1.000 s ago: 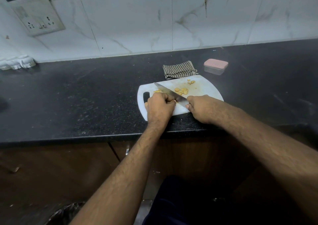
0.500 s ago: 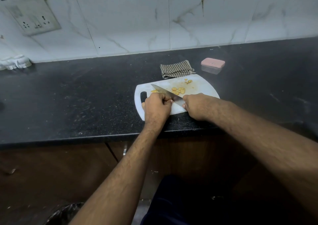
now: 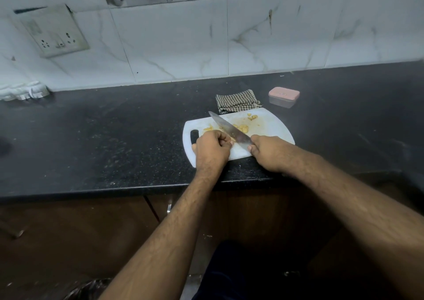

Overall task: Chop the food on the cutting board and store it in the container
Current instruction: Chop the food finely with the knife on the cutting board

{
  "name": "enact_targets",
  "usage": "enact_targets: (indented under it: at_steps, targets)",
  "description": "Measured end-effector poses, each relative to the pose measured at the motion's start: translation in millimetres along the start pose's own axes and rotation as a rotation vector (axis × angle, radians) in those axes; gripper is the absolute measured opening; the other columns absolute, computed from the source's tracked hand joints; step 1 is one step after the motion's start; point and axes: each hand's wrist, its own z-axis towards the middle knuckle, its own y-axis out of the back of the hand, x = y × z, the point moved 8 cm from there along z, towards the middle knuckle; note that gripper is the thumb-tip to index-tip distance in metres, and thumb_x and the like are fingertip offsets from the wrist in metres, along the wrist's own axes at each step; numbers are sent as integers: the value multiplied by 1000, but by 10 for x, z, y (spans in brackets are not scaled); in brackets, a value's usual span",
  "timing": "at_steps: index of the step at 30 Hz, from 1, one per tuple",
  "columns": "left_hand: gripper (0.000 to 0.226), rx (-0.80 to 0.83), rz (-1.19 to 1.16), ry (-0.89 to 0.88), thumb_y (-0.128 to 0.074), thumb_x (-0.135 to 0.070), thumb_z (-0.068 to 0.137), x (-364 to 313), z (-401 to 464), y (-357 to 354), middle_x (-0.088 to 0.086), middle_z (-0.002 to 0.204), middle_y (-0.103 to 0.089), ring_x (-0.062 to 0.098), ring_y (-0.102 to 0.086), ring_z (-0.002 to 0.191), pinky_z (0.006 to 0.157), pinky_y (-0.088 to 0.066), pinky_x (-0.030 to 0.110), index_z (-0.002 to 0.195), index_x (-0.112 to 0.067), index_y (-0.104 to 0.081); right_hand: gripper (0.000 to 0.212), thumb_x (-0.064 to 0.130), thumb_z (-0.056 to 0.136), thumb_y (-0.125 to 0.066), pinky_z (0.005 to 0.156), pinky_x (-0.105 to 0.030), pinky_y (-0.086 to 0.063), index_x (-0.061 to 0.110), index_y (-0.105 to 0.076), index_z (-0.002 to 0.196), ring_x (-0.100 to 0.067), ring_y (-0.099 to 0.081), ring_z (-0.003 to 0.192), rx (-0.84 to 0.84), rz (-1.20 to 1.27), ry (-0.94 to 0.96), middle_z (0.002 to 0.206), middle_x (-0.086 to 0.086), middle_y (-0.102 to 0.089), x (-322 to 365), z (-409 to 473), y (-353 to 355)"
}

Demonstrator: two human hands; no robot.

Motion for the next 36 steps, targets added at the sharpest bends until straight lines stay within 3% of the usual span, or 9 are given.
enact_targets:
  at_steps: [5, 11, 22, 36]
  targets:
    - [17, 2, 38, 2, -74, -26, 89, -26, -2, 5, -16, 73, -67, 5, -62, 81, 101, -42, 43, 74, -27, -68, 29, 35, 109, -35, 76, -33, -41, 18, -50, 126, -20, -52, 90, -43, 29, -9, 102, -3, -56, -32, -20, -33]
    - [13, 17, 49, -7, -64, -24, 92, -92, -54, 22, -16, 77, -69, 8, -61, 82, 102, -41, 43, 88, -23, -77, 27, 37, 108, -35, 74, -35, -46, 19, -50, 122, -20, -55, 87, -70, 21, -11, 97, -2, -57, -36, -37, -38]
    - [20, 26, 19, 37, -72, -31, 90, -38, -18, 3, -15, 66, -67, 8, -63, 74, 95, -51, 46, 71, -24, -71, 25, 35, 108, -34, 72, -35, -44, 19, -49, 121, -19, -53, 86, -71, -9, 10, 93, -2, -55, -10, -32, -47]
    - [18, 9, -71, 56, -70, -32, 90, -25, -52, 39, -15, 67, -67, 9, -64, 75, 94, -53, 52, 72, -27, -70, 25, 37, 108, -34, 82, -42, -54, 20, -49, 116, -22, -58, 88, -103, 13, 17, 97, -5, -61, -43, -35, -64]
